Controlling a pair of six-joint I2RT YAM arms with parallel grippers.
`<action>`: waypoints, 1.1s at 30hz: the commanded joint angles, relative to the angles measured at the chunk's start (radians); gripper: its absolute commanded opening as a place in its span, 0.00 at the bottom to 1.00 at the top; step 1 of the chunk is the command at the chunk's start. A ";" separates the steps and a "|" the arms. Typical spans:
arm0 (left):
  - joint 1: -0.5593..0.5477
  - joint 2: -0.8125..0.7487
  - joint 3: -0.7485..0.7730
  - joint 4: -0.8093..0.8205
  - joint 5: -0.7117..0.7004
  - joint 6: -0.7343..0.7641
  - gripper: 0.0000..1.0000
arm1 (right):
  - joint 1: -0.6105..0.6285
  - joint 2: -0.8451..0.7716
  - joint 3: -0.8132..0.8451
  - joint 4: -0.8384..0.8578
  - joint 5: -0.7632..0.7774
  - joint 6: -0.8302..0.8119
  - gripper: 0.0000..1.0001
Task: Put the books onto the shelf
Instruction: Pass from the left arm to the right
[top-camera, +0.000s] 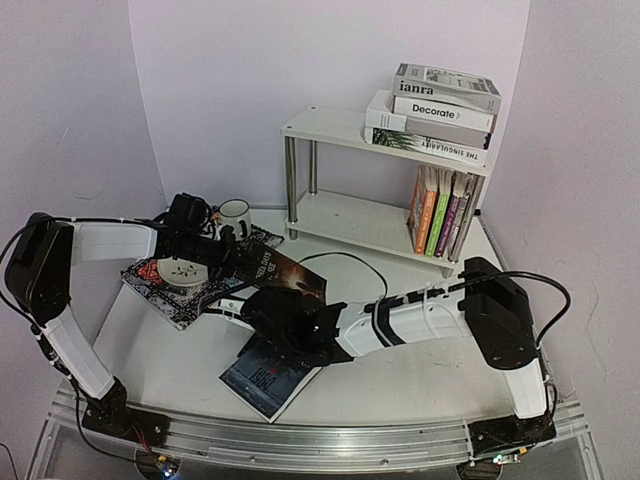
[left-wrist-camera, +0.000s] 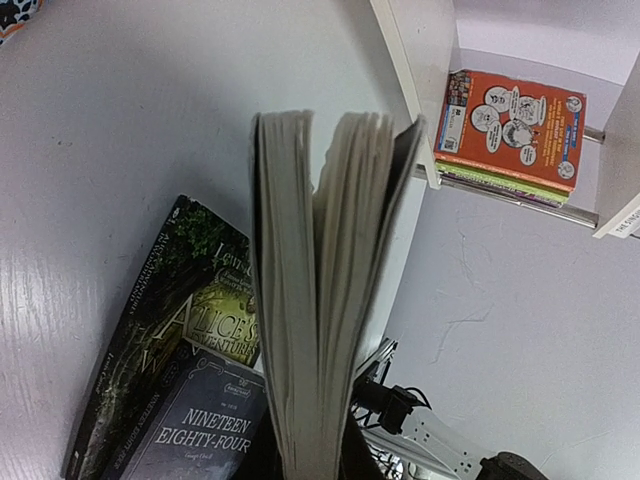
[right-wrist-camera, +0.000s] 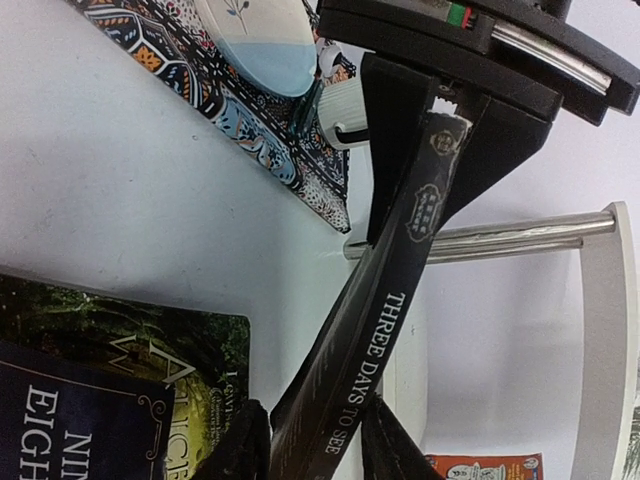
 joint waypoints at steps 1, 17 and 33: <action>0.002 -0.057 0.003 0.075 0.066 0.003 0.00 | -0.004 0.026 0.030 0.100 0.076 -0.063 0.16; 0.000 -0.124 -0.013 0.077 0.059 0.063 0.49 | -0.008 -0.106 -0.183 0.358 0.108 -0.248 0.00; 0.022 -0.277 0.123 -0.216 -0.308 0.267 1.00 | -0.122 -0.219 -0.235 0.374 0.106 -0.361 0.00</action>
